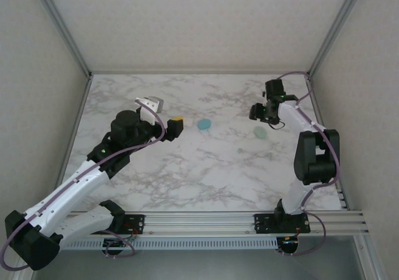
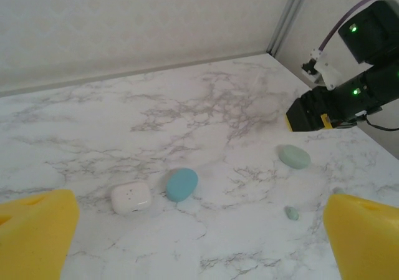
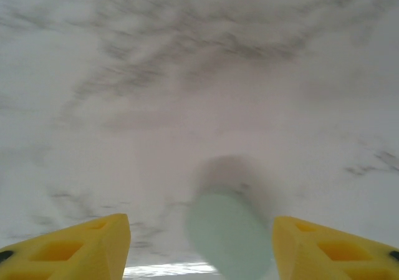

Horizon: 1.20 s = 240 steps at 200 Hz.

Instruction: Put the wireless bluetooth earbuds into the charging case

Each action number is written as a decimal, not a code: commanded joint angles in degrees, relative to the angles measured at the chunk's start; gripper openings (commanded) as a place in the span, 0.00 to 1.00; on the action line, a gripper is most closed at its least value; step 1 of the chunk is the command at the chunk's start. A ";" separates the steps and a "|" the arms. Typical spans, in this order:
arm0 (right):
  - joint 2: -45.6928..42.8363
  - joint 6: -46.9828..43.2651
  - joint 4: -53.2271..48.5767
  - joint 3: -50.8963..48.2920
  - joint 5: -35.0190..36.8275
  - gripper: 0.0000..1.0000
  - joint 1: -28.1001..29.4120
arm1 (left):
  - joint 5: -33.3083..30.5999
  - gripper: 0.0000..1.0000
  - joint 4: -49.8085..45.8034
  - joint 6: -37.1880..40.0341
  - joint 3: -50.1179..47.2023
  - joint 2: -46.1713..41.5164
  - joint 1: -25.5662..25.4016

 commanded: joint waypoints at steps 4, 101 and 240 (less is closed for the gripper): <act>1.74 -5.81 -3.68 -0.95 1.41 0.64 -0.88 | 1.78 1.00 -1.39 -1.06 2.92 -0.16 0.51; 6.45 -11.08 -5.55 -0.17 -4.21 0.69 -1.94 | 3.37 1.00 -1.49 -0.96 3.90 1.14 0.51; 8.09 -12.14 -6.07 0.01 2.56 0.56 2.11 | 2.41 1.00 -2.01 -0.88 3.06 0.72 0.51</act>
